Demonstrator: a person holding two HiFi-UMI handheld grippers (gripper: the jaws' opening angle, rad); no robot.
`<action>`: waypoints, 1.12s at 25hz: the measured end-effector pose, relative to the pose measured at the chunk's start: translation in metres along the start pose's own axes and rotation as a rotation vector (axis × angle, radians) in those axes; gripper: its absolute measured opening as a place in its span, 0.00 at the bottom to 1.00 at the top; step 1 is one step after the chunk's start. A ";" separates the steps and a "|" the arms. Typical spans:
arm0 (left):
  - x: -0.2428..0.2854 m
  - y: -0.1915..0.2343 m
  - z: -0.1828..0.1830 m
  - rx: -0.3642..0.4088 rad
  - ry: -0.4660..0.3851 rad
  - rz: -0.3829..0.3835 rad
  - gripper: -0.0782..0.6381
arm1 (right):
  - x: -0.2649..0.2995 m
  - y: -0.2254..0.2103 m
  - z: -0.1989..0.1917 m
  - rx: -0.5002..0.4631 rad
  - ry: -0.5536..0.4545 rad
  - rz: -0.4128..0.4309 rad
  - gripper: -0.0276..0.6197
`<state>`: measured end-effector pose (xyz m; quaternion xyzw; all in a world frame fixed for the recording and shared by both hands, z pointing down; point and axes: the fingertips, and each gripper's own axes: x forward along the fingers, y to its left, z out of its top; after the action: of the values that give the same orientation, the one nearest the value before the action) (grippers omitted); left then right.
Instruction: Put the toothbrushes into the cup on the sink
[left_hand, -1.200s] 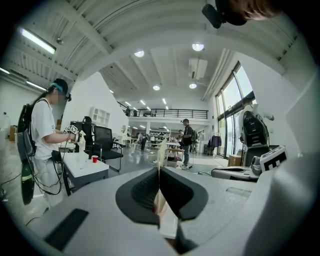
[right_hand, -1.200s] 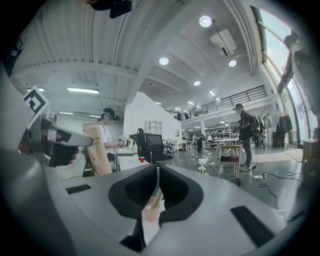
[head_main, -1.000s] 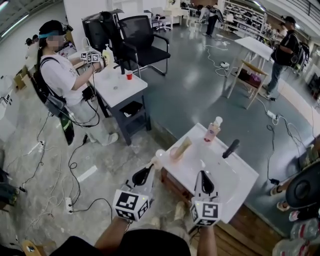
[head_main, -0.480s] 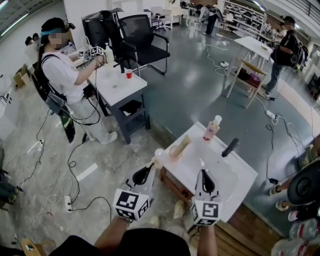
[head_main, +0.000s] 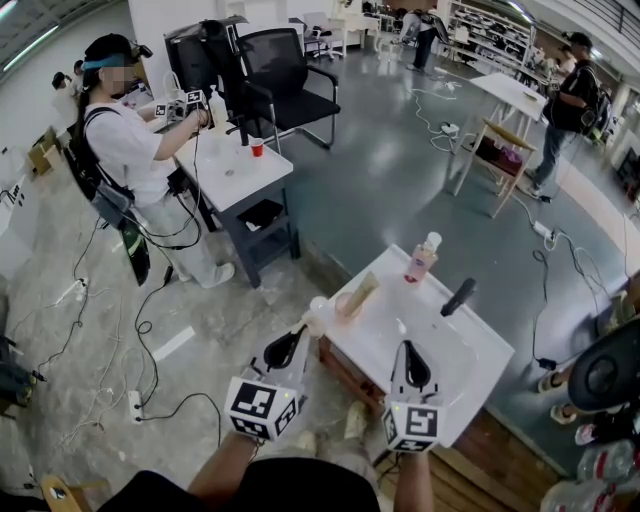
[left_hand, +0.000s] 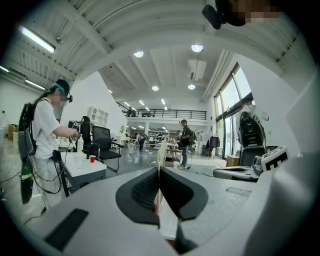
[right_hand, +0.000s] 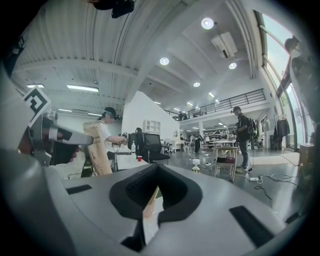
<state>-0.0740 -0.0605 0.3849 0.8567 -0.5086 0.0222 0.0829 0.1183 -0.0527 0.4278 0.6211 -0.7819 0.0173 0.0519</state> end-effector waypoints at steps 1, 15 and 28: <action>0.002 -0.001 0.001 0.001 0.000 0.001 0.11 | 0.000 -0.002 0.000 0.002 0.001 -0.001 0.04; 0.050 0.002 0.001 -0.002 0.009 0.008 0.11 | 0.029 -0.024 -0.004 0.024 0.018 0.007 0.04; 0.115 0.012 -0.023 -0.029 0.055 0.024 0.11 | 0.062 -0.053 -0.029 0.047 0.070 0.011 0.04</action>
<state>-0.0277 -0.1620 0.4233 0.8483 -0.5166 0.0392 0.1090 0.1580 -0.1222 0.4613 0.6166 -0.7825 0.0574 0.0645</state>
